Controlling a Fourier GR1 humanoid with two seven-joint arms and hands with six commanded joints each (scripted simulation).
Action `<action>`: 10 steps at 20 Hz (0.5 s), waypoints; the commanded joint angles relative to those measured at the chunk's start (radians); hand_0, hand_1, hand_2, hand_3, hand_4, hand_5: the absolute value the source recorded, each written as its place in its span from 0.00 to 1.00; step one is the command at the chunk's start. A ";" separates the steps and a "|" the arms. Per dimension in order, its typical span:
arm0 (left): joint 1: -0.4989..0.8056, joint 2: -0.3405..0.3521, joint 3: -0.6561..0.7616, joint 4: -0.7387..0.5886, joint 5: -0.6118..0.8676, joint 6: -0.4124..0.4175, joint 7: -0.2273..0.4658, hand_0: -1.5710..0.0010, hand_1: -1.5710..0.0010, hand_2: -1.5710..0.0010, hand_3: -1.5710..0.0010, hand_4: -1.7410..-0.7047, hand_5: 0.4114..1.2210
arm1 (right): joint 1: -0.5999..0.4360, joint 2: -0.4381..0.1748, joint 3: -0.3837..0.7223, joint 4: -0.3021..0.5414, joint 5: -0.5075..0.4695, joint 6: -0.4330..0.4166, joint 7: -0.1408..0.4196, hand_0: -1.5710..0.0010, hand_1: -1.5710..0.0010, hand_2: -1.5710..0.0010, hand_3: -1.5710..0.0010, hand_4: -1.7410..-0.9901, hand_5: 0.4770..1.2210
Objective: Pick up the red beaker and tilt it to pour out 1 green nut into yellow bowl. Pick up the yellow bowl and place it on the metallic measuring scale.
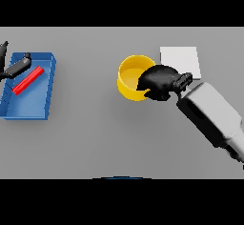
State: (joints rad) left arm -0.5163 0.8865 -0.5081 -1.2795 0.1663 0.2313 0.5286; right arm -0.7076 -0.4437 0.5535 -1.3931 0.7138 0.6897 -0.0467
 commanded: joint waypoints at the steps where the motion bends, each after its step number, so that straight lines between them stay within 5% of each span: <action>1: -0.010 0.003 0.006 0.004 0.005 -0.007 0.005 1.00 1.00 1.00 1.00 0.91 0.38 | -0.001 0.001 -0.012 -0.005 -0.007 0.007 0.022 0.00 0.00 0.01 0.18 0.02 1.00; 10: 0.005 0.014 0.008 -0.007 -0.001 0.004 -0.012 1.00 1.00 1.00 1.00 0.90 0.41 | -0.102 -0.074 -0.066 0.091 0.008 -0.044 -0.017 0.00 0.00 0.00 0.17 0.03 1.00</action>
State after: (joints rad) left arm -0.5111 0.9004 -0.4998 -1.2864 0.1652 0.2352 0.5162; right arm -0.8097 -0.5183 0.4871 -1.3017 0.7227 0.6447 -0.0565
